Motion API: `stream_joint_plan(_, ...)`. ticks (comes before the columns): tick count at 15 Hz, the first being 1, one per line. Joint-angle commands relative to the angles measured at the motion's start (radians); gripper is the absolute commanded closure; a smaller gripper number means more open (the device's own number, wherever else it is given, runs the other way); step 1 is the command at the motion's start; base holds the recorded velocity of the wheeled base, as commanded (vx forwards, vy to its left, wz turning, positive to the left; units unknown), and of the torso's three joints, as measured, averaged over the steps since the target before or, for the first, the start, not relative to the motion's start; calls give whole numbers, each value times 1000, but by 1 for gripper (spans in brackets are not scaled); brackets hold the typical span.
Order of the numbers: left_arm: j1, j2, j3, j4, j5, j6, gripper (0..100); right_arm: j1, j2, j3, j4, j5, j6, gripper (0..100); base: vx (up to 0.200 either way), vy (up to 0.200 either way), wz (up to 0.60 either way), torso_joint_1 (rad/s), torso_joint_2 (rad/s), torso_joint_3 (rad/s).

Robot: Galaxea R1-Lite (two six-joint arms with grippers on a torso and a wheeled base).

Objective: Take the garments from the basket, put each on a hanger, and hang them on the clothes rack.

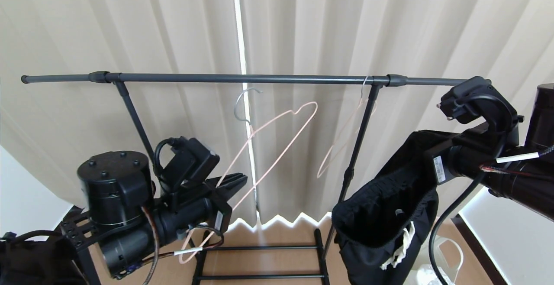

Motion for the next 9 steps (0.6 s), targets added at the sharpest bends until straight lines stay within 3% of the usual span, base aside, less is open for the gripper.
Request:
stream_joint_plan(1,61,17,73,-62,-70,29,100,4,23,-10,-2,-31,0,100,0,0,0,0,0,0)
stream_joint_plan(3,76,26,91,-92,-165,88,100,4,51,-30,-12,-105,1,100,0,0,0,0,0,0)
stream_joint_plan(5,71,39,88,-94,-199,137,100,4,71,-54,-13,-145,3,100,0,0,0,0,0,0)
stream_joint_plan(9,56,26,101,-95,-270,175,100,-2,91,-80,-13,-169,4,100,0,0,0,0,0,0)
